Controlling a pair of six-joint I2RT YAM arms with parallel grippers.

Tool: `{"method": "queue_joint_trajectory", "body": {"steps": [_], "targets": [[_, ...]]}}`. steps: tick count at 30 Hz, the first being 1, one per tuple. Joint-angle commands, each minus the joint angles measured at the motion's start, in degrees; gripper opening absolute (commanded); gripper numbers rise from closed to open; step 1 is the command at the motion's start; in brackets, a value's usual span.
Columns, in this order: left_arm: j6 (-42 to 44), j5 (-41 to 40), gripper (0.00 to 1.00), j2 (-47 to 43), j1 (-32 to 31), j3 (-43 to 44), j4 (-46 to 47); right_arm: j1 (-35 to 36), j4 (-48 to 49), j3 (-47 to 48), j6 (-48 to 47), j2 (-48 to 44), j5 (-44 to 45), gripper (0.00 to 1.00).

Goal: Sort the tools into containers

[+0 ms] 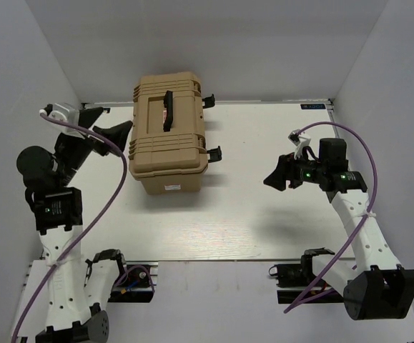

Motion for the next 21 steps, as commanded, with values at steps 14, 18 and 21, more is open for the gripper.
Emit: {"method": "queue_joint_trajectory", "body": {"steps": [14,18,21], "targets": [[4.6,-9.5,1.00,-15.2,-1.7,-29.9,-8.1,-0.7,4.6,-0.7,5.9,-0.3,14.8,0.91],[4.1,-9.5,1.00,-16.6,-2.2,-33.7,-6.0,-1.0,6.7,-2.4,6.7,-2.9,18.3,0.91],[4.1,-9.5,1.00,-17.1,-2.8,-34.2,-5.4,-1.8,7.3,-3.6,4.3,-3.2,16.6,0.91]]}}
